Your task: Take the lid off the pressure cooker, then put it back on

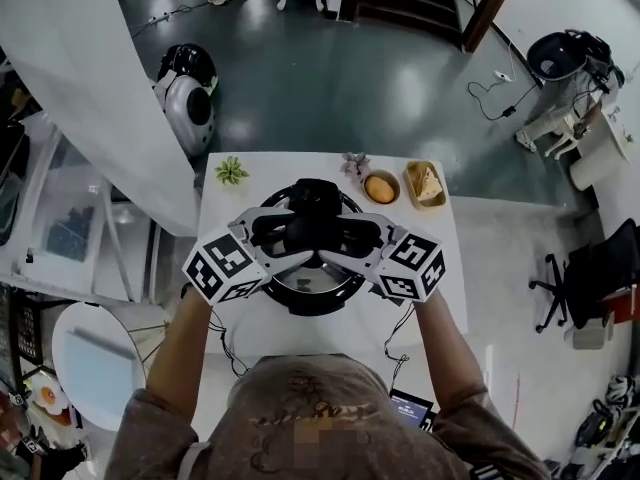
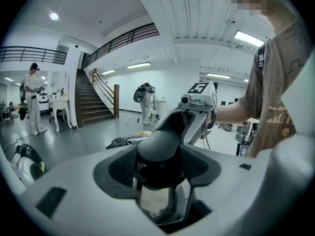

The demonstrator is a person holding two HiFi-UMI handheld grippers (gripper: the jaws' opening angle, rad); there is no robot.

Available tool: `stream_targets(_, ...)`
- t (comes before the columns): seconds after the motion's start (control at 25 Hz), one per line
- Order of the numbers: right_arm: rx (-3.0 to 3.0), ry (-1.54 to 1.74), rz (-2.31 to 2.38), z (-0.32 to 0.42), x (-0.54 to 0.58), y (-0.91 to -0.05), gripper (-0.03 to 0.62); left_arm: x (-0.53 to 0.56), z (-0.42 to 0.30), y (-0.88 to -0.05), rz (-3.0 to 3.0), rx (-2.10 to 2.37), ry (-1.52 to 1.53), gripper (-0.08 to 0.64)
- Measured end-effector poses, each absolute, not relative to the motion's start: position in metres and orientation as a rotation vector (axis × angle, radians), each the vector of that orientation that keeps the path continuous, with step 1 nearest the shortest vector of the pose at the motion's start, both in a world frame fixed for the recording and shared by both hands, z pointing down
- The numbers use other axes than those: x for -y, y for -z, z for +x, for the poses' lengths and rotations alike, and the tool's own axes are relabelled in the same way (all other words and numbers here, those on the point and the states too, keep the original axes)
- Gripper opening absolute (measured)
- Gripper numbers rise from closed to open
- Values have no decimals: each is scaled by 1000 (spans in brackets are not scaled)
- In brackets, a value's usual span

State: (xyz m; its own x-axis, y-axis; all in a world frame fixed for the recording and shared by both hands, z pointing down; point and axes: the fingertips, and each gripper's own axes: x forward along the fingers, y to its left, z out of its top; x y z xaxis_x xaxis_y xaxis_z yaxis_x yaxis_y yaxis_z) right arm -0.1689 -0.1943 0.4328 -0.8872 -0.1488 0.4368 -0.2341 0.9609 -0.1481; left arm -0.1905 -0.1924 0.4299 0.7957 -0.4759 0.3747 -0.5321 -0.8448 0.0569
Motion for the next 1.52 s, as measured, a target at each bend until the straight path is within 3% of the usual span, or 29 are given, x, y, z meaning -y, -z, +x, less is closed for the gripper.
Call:
stream_targets(0.8,2679,-227,6,-170,194,-434,255,187,-191,-431,2671,1109,-495,273)
stream_targets(1.52,2821,-217,264,-149,187,-419,253,163,-208,-407,2624,1384,-272,288)
